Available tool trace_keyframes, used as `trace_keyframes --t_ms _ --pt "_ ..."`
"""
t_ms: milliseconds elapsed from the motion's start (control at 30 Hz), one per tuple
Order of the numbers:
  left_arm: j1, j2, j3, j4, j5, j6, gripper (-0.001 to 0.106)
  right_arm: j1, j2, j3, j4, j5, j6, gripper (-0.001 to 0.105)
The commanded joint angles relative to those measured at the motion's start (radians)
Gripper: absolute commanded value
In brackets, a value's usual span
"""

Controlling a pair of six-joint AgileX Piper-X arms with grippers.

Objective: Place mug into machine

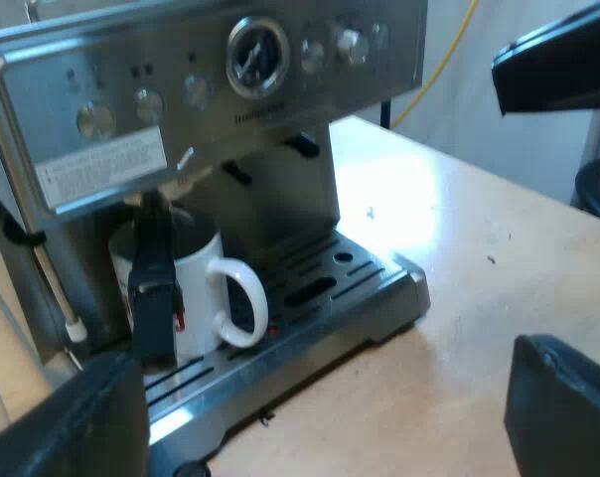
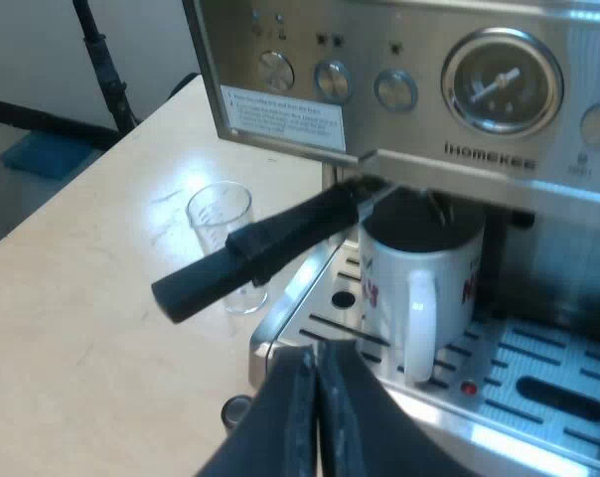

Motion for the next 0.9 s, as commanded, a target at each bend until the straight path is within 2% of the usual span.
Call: trace_keyframes --t_ms 33,67,100,167,300,400,467,633,800,900 --pt "-0.005 0.01 -0.007 -0.049 0.002 -0.03 0.074 0.002 -0.008 -0.003 -0.021 0.003 -0.037 0.0" --pt "-0.005 0.015 -0.007 -0.066 0.004 -0.03 0.074 0.002 0.002 -0.003 -0.069 0.003 -0.083 0.0" --pt "-0.005 0.026 -0.007 -0.101 0.003 -0.03 0.074 -0.002 0.011 -0.003 -0.091 0.003 -0.098 0.0" --pt "-0.005 0.045 -0.007 -0.138 0.007 -0.03 0.074 -0.013 0.025 -0.003 -0.119 0.0 -0.101 0.0" --pt "0.009 0.121 -0.007 -0.166 0.065 -0.028 0.074 -0.062 0.06 -0.003 -0.152 -0.062 -0.102 0.0" --pt "0.039 0.16 -0.007 -0.188 0.074 -0.018 0.074 -0.091 0.075 -0.003 -0.155 -0.083 -0.102 0.0" --pt "0.072 0.177 -0.007 -0.22 0.103 -0.013 0.074 -0.108 0.079 -0.003 -0.156 -0.105 -0.105 0.0" --pt "0.211 0.253 -0.007 -0.248 0.25 0.048 0.074 -0.152 0.084 -0.003 -0.156 -0.137 -0.114 0.0" --pt "0.236 0.286 -0.007 -0.308 0.252 0.065 0.074 -0.163 0.098 -0.006 -0.186 -0.177 -0.171 0.0" --pt "0.236 0.304 -0.007 -0.309 0.252 0.065 0.074 -0.163 0.12 -0.006 -0.212 -0.177 -0.174 0.0"
